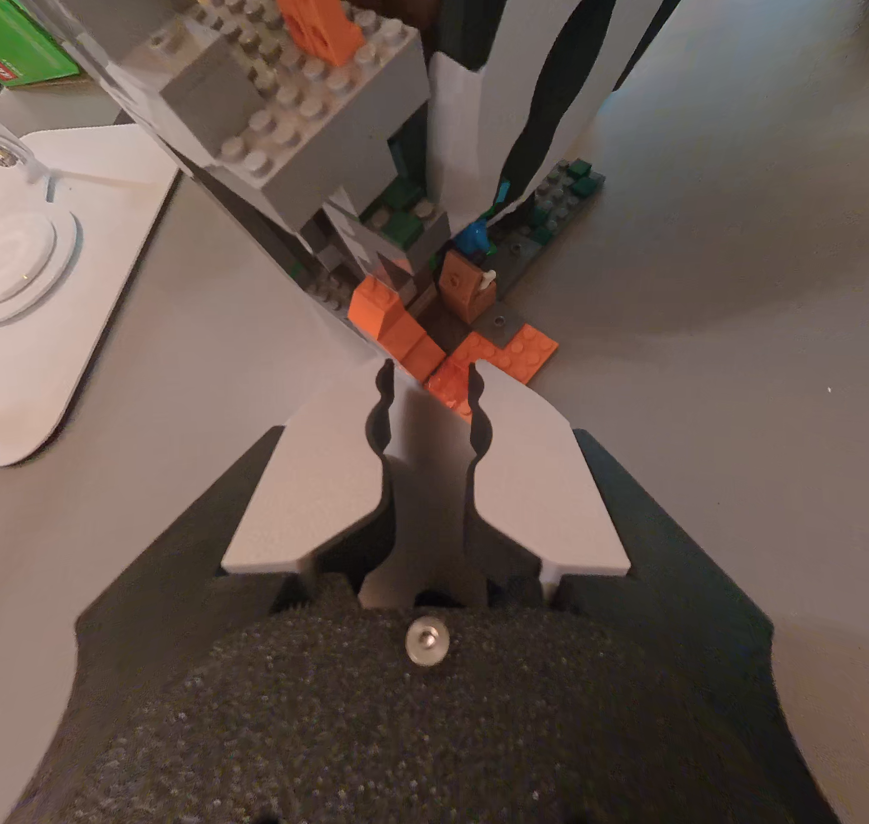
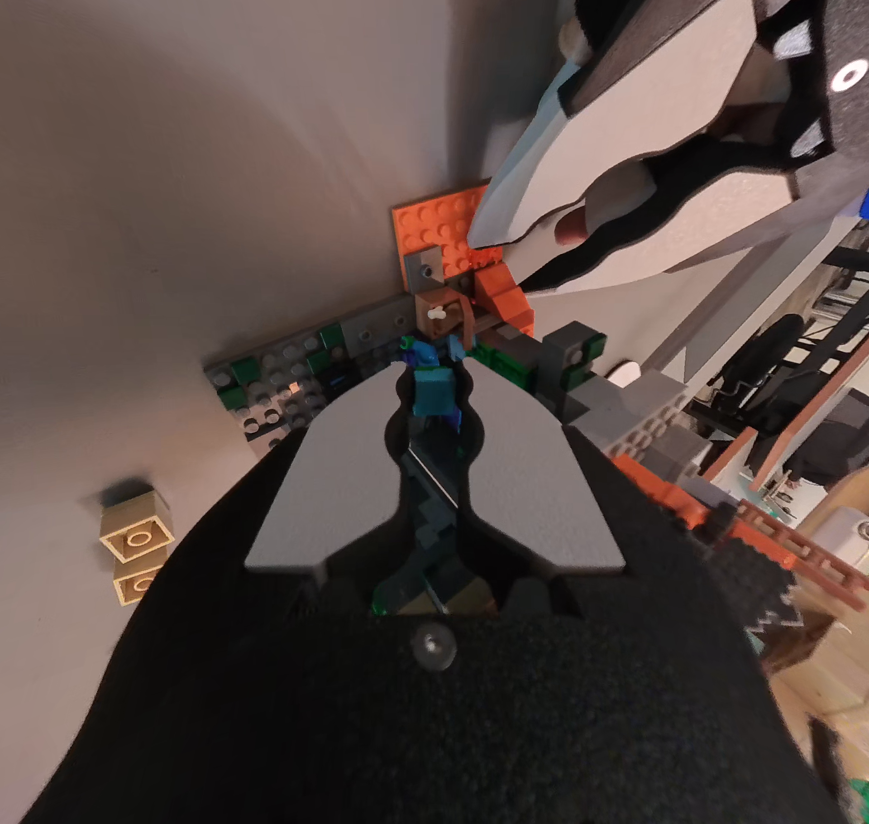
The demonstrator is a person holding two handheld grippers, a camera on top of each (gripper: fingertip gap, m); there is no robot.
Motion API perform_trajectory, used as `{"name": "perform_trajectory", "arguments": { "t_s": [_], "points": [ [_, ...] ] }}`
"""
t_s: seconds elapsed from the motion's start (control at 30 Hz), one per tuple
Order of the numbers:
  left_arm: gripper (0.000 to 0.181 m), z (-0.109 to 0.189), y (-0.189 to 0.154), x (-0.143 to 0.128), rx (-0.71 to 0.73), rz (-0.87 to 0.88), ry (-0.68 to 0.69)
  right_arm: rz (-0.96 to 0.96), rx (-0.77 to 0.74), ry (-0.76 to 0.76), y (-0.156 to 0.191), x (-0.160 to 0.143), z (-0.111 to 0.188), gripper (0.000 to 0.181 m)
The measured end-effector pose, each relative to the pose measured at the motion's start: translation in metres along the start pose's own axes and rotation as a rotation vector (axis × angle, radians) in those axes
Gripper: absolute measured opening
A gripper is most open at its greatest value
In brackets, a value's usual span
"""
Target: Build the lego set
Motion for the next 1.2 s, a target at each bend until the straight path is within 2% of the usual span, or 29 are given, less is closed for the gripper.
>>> {"name": "perform_trajectory", "arguments": {
  "t_s": [0.03,0.63,1.2],
  "points": [
    [0.029,-0.0005,-0.0005,0.0003,-0.002,-0.004,0.001,0.001,0.002,0.000,0.0000,-0.0002,-0.0001,0.017],
    [0.030,-0.0004,-0.0004,-0.0005,-0.007,-0.004,0.004,0.003,-0.031,0.066,-0.0005,-0.0016,-0.0021,0.024],
    [0.030,-0.0003,0.0003,-0.0008,-0.012,0.002,0.007,0.066,-0.055,0.136,0.0000,0.0023,0.0001,0.017]
  ]
}}
Point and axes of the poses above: each gripper's, where its closed fingertips meet, z back along the fingers, x out of its top, y = z × x across the jaws, the point moved 8 cm from there along z, back along the fingers, and after that the axes turned 11 degrees about x, right-handed, at the moved point
